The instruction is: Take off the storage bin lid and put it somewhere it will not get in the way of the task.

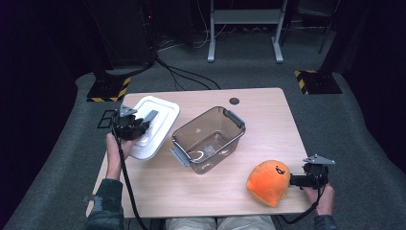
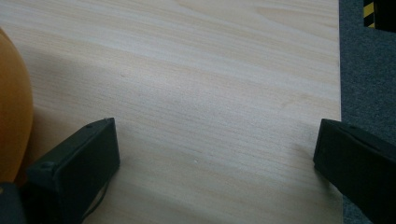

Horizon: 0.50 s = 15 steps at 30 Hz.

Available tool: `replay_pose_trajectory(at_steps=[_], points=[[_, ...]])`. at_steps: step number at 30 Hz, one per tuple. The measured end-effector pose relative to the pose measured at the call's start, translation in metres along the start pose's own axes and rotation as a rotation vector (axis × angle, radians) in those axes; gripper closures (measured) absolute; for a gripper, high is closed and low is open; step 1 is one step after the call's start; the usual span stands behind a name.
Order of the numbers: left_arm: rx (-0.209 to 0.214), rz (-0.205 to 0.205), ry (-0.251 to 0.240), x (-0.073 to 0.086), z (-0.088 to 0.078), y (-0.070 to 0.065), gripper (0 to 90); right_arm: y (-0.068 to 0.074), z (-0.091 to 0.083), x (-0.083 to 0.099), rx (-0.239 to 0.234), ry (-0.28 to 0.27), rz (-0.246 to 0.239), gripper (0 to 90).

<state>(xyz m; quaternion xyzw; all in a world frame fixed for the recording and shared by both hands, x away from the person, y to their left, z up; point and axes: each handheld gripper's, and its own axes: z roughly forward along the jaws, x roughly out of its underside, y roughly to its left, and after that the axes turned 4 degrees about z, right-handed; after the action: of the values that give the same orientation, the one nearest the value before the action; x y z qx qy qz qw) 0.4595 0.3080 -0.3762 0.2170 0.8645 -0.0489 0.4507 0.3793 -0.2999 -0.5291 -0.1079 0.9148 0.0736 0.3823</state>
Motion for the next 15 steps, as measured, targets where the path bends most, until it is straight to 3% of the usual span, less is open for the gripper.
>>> replay_pose_trajectory(at_steps=[15], points=[[-0.009,-0.047,0.037,0.025,0.011,0.011,66.0,0.000,0.000,0.000,0.001,-0.001,0.000,0.0]])
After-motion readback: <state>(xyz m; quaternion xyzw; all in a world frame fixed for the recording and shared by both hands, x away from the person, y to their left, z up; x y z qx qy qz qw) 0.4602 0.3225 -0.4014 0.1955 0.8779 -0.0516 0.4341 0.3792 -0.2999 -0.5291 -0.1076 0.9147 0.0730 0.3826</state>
